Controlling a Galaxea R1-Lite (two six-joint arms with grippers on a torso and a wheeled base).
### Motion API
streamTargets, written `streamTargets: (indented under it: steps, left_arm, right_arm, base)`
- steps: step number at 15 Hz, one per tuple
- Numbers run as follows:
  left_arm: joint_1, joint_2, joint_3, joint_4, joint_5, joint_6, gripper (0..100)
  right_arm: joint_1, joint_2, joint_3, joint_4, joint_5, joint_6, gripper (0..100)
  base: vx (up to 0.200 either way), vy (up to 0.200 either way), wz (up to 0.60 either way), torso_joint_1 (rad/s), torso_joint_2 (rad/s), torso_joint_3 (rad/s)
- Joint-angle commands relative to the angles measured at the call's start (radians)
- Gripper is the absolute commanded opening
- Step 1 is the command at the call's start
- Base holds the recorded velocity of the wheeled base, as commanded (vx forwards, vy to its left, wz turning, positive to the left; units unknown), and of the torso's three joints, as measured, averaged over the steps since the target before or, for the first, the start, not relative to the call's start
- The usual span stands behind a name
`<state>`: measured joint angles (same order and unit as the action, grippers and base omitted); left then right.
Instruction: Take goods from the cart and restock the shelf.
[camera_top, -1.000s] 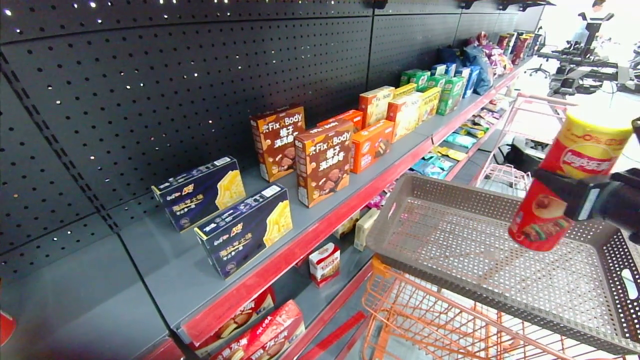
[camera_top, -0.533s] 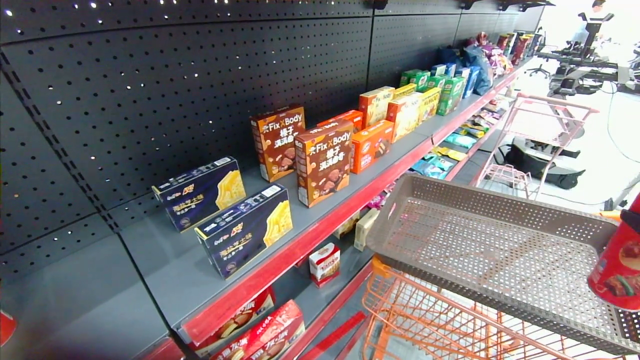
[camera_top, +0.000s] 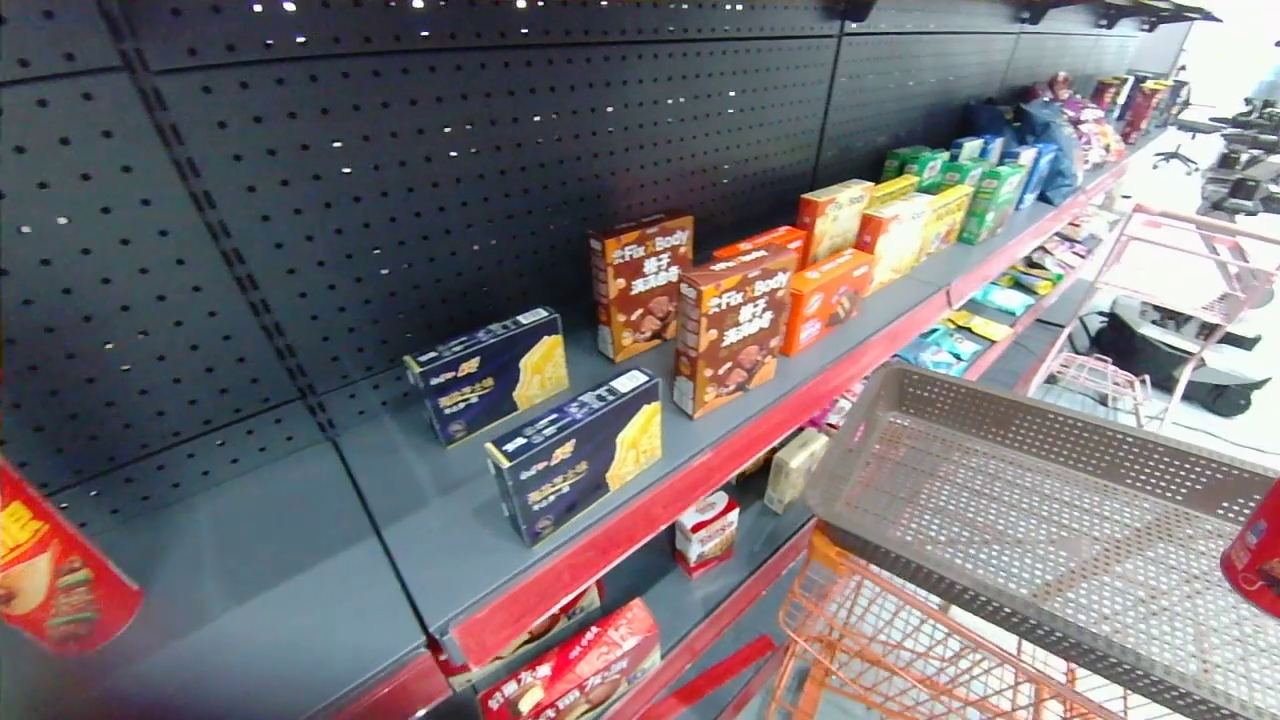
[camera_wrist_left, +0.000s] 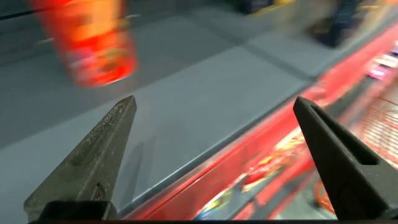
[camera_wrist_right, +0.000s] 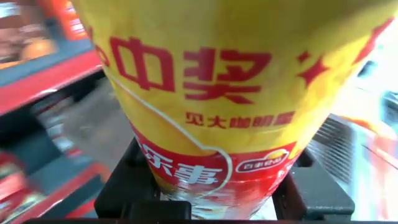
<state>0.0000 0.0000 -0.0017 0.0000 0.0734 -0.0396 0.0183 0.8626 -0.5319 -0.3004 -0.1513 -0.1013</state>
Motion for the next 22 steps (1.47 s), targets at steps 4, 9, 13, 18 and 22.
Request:
streamTargets:
  steps: [4,9,13,18,22]
  left_arm:
    - [0.0,0.002,0.0,-0.002,0.0,0.0,100]
    - [0.0,0.002,0.0,0.0,0.0,0.0,100]
    - [0.0,0.002,0.0,0.0,0.0,0.0,100]
    - [0.0,0.002,0.0,0.0,0.0,0.0,100]
    - [0.0,0.002,0.0,-0.002,0.0,0.0,100]
  right_arm:
    - [0.006,0.007,0.009,-0.002,0.007,0.0,0]
    - [0.006,0.021,0.006,-0.002,0.024,0.0,0]
    - [0.002,0.023,0.007,-0.002,0.029,0.0,0]
    - [0.005,-0.016,-0.003,-0.022,0.136,0.005,0]
    - [0.011,-0.037,0.015,-0.029,0.167,0.015,0]
  base:
    - [0.0,0.0,0.6,0.002,0.0,-0.004]
    - [0.0,0.0,0.6,0.0,0.0,0.001]
    - [0.0,0.0,0.6,0.001,0.0,0.005]
    - [0.0,0.0,0.12,0.0,0.0,0.0]
    - [0.0,0.0,0.0,0.0,0.0,0.0]
